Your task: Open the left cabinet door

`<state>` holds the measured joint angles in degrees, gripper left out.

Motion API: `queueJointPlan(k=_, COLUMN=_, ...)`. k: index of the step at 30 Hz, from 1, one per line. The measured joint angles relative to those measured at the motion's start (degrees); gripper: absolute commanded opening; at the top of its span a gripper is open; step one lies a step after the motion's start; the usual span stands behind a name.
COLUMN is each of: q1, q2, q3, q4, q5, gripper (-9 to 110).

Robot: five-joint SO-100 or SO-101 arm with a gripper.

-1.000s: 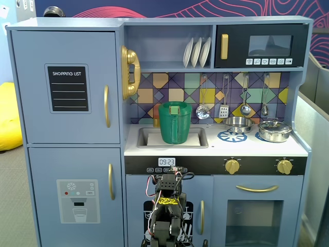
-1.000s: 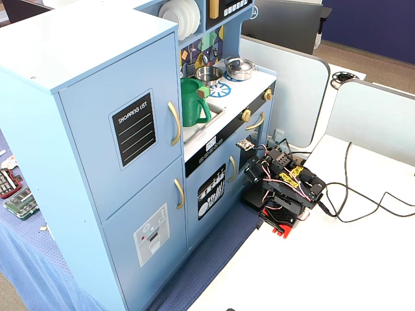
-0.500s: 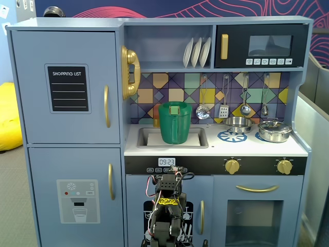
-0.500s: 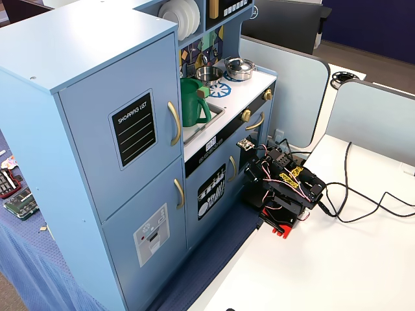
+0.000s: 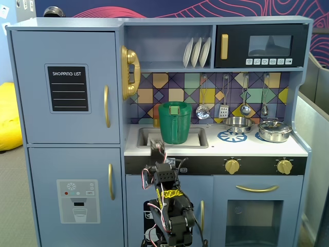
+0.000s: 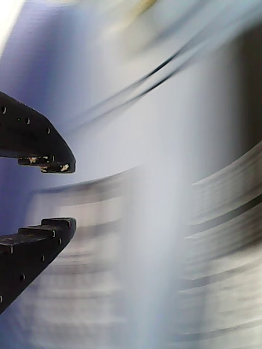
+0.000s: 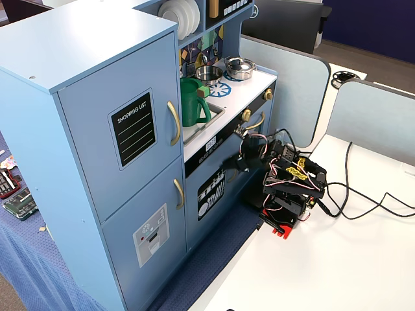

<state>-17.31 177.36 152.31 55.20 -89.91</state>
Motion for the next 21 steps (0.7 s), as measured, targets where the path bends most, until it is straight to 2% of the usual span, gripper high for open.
queueJointPlan(k=8, q1=-9.1, q2=-4.8, q3=-10.4, q4=-25.2, q5=-0.6, gripper=12)
queueJointPlan(k=16, q1=-16.8, q2=-13.3, q3=-19.1, q4=-36.0, q5=-6.0, gripper=22)
queueJointPlan(k=21, q1=-19.2, q2=-19.2, q3=-23.6, q4=-40.3, q5=-7.7, gripper=23)
